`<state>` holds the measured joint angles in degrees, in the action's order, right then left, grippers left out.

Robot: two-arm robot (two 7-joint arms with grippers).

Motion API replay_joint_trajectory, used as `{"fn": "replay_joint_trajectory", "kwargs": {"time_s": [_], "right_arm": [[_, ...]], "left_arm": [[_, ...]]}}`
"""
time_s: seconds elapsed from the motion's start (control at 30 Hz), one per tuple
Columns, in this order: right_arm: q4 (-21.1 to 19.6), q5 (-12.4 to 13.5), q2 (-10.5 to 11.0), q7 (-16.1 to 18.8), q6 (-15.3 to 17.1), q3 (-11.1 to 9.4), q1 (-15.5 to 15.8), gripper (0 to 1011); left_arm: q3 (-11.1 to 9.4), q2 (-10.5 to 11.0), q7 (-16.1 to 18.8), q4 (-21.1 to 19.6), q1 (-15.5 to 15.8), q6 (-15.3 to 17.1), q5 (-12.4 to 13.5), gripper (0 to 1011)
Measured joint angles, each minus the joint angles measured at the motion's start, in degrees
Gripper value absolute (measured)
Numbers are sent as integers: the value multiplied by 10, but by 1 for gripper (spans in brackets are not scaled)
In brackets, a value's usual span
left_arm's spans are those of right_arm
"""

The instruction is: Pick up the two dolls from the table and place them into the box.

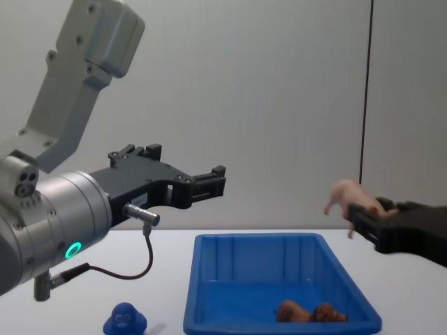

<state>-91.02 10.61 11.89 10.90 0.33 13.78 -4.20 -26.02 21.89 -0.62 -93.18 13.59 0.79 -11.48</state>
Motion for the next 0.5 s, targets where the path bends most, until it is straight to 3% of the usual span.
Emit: {"fn": "replay_joint_trajectory", "kwargs": {"time_s": [0.3,0.5], "right_arm": [[26,3,-20,41,-1,11,-29,390],[54,-1,-33,51,3,18,-47,580]], "left_arm": [[0,0,0,0,0,0,0,1001],[0,0,0,0,0,0,0,1001]]}}
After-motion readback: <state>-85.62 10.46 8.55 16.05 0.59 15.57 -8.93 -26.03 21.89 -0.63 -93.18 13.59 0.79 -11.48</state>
